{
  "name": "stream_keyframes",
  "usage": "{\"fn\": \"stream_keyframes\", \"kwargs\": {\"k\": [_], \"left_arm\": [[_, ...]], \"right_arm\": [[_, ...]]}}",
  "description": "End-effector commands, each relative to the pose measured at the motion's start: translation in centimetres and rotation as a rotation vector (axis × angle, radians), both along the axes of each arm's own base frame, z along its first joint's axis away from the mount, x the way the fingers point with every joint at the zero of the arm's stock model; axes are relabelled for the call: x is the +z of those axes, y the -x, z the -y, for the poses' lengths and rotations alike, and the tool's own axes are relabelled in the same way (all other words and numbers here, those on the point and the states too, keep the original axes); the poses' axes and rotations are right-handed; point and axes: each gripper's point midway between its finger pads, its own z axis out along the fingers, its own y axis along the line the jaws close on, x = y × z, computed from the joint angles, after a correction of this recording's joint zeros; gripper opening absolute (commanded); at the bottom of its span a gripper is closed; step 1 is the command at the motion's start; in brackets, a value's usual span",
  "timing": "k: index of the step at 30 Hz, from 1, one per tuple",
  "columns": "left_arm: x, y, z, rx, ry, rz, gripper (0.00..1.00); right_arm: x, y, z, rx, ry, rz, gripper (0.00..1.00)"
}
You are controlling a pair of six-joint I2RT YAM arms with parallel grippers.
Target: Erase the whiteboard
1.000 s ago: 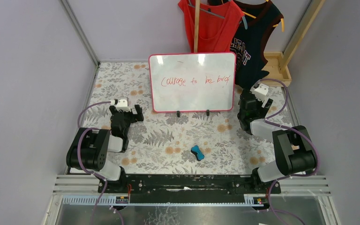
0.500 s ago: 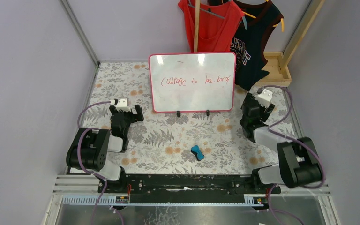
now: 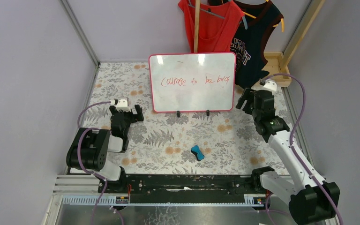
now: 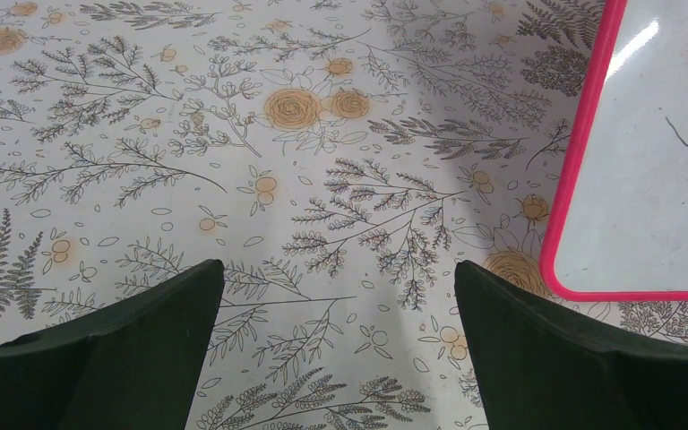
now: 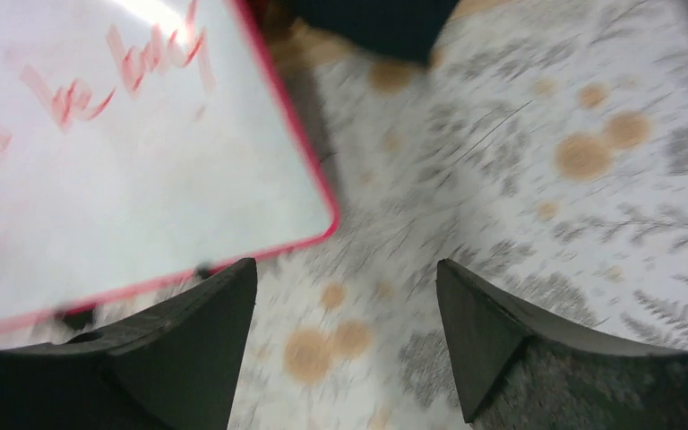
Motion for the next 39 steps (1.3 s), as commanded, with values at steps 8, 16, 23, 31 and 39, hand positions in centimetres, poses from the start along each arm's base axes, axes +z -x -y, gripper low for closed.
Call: {"fn": "stream_keyframes", "kwargs": {"k": [8,16,23,31,39], "left_arm": [[2.3,-1.0,-0.1,-0.001,-0.002,0.082,1.0],[2.3,-1.1,-0.1,-0.002,-0.001,0.082,1.0],[2.3,-1.0,-0.1,-0.003,-0.001,0.081,1.0],[2.3,-1.1,-0.1,-0.003,-0.001,0.082,1.0],[2.3,-1.1,-0.1,-0.002,-0.001,0.082,1.0]], "right_arm": [[-0.5,8.6,-9.6,0.558,-0.171,-0.409,0.76],[-3.0,11.9,-14.7,0.654,0.012,-0.522,0.75],[-6.1,13.8,-18.2,0.773,0.096,-0.578,0.75],[-9.5,16.2,-21.6,0.864,0.093,-0.628,0.71],[-12.9,17.7,-24.0,0.892,0.139,-0.676,0.67]]}}
